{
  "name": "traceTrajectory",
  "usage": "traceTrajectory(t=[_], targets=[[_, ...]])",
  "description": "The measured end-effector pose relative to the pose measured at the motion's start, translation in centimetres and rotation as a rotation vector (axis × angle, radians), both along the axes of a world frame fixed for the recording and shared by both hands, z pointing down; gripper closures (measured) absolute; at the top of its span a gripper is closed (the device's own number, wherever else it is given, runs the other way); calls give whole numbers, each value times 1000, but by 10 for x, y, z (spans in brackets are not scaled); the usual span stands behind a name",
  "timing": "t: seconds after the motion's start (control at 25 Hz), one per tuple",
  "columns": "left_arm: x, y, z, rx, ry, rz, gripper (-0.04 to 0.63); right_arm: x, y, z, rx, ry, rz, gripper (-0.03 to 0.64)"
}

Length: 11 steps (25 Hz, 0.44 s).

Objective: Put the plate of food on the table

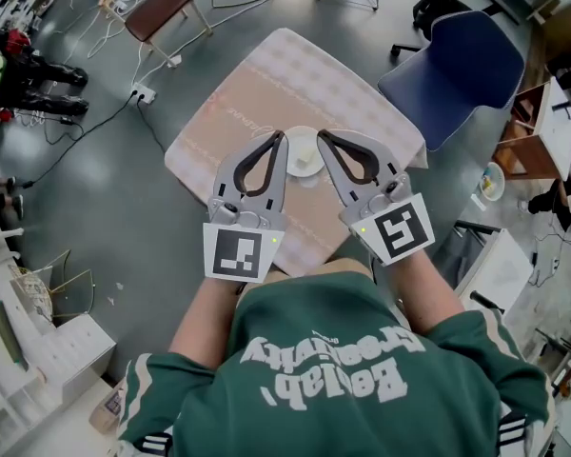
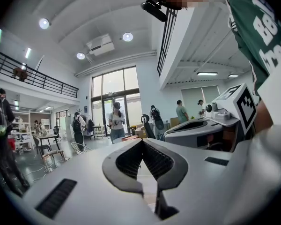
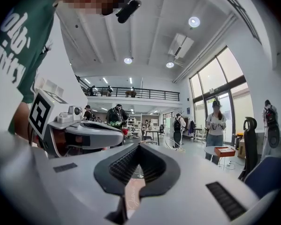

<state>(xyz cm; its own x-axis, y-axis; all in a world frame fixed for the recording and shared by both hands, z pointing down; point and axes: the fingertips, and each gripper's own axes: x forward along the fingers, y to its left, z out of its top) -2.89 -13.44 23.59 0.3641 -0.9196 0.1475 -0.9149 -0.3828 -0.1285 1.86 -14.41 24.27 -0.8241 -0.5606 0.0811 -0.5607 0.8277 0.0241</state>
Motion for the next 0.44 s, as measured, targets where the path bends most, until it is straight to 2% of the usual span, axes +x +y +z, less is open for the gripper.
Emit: traceTrajectory(t=[0.16,0.44], targets=[[-2,-1,-1,-2,-6,-2,586,-2,0,-1,26,12,-1,603],[-4,1,-3,20,-21,13,586,-4,0,0,14,8,9,603]])
